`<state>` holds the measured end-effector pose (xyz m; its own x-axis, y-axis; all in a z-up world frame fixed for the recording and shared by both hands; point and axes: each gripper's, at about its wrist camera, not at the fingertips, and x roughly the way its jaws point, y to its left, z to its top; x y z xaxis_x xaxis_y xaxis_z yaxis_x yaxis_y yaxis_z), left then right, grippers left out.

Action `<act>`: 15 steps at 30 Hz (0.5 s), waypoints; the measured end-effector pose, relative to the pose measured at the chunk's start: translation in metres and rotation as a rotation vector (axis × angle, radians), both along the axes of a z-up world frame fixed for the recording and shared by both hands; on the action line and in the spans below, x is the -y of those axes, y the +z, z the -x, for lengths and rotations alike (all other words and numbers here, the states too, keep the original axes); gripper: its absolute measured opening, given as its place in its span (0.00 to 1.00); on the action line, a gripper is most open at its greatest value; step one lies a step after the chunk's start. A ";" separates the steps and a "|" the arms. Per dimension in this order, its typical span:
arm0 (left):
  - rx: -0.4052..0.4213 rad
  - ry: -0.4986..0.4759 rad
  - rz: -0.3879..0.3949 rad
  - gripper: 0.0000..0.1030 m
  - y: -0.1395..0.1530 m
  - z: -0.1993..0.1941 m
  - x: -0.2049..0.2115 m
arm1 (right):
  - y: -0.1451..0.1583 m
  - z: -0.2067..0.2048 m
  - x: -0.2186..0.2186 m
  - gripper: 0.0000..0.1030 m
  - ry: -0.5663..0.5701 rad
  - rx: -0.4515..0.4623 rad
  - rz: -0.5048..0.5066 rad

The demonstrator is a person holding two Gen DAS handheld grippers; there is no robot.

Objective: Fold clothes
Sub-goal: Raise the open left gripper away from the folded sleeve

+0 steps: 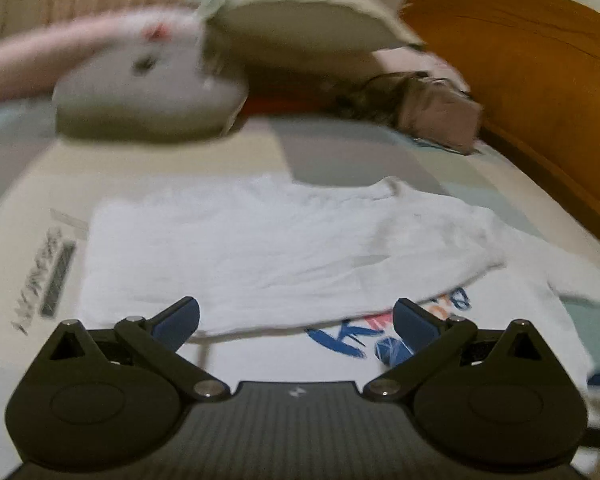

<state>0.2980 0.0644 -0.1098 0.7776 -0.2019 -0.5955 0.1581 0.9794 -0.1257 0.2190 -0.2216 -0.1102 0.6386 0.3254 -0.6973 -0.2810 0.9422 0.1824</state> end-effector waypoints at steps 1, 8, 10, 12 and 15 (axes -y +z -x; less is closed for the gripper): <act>0.017 -0.003 -0.028 0.99 0.000 0.005 0.002 | -0.004 -0.001 -0.003 1.00 -0.001 0.003 0.021; 0.010 -0.095 -0.049 0.99 -0.012 0.021 -0.006 | -0.017 -0.016 -0.016 1.00 -0.008 0.023 0.093; 0.016 -0.119 -0.017 0.99 -0.004 0.025 -0.011 | -0.009 -0.024 -0.019 1.00 -0.007 0.043 0.097; 0.048 -0.131 -0.004 0.99 0.006 0.031 -0.017 | -0.001 -0.033 -0.023 1.00 -0.006 0.063 0.101; 0.056 -0.088 0.009 0.99 0.020 0.036 -0.032 | 0.012 -0.045 -0.028 0.99 -0.004 0.094 0.107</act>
